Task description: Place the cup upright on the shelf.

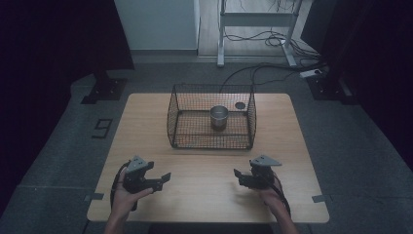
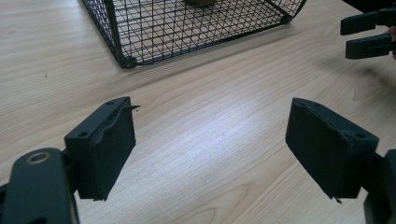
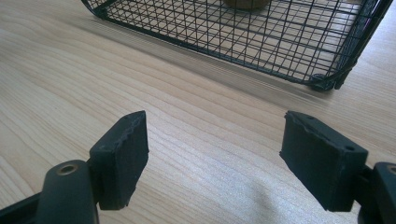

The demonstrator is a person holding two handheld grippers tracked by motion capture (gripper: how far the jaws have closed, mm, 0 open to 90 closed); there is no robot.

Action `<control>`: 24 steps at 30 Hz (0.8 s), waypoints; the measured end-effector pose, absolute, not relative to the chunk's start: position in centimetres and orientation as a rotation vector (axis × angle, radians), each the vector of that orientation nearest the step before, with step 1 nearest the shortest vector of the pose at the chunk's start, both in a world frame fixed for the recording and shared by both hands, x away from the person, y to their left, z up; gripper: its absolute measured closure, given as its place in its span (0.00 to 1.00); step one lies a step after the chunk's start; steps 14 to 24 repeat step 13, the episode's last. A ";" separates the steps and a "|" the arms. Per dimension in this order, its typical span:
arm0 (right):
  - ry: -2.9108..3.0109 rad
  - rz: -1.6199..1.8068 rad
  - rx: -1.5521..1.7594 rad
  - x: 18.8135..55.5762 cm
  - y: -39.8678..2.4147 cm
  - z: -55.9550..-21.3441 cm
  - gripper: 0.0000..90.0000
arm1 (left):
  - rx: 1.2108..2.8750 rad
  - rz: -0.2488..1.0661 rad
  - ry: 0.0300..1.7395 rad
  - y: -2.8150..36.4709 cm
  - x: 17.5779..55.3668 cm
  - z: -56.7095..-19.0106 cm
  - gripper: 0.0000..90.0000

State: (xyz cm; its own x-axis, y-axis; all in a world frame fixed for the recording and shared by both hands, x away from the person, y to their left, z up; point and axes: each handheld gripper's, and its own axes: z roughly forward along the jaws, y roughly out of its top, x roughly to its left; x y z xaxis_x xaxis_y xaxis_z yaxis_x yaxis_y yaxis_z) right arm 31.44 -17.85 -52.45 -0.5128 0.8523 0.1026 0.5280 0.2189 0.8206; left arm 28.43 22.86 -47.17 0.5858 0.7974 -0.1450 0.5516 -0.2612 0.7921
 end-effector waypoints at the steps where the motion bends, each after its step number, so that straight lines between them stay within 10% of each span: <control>1: 2.129 1.202 1.281 31.4 -17.9 -52.4 0.25 | 1.951 0.359 1.079 22.9 28.4 -47.2 0.18; 24: 2.124 1.199 1.287 31.5 -18.0 -52.5 0.24 | 1.951 0.360 1.078 22.9 28.4 -47.1 0.18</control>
